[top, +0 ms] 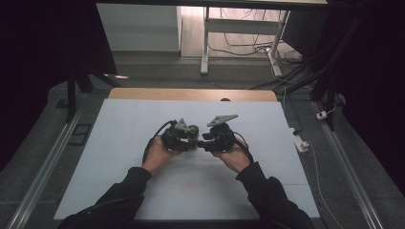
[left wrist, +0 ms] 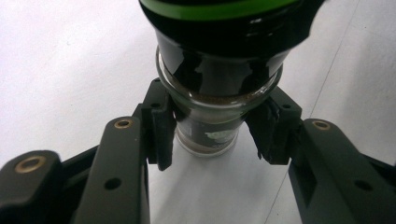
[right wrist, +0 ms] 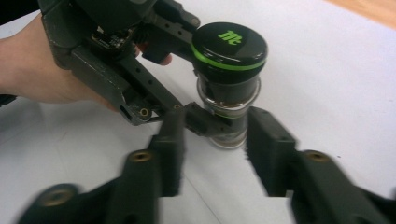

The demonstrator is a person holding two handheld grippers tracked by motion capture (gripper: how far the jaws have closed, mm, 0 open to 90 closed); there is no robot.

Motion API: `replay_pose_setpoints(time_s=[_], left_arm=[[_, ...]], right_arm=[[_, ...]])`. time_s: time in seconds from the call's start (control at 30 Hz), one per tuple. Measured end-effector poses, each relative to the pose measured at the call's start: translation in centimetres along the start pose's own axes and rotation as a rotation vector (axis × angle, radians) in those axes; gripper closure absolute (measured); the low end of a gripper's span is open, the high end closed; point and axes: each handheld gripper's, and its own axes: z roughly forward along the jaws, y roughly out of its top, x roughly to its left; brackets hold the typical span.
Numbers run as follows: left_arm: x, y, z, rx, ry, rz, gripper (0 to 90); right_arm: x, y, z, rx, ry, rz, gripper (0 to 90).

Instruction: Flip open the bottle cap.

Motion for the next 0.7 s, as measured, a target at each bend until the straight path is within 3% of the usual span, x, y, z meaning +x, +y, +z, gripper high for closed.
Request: replay_pose_setpoints(time_s=[0.27, 0.7], left_arm=[[0.0, 0.0, 0.0, 0.0, -0.001, -0.001, 53.6], [0.0, 0.0, 0.0, 0.003, 0.001, -0.002, 53.6]], right_arm=[[0.0, 0.3, 1.1, 0.012, 0.018, -0.04, 88.6], [0.2, 0.7, 1.8, 0.005, 0.042, -0.046, 90.0]])
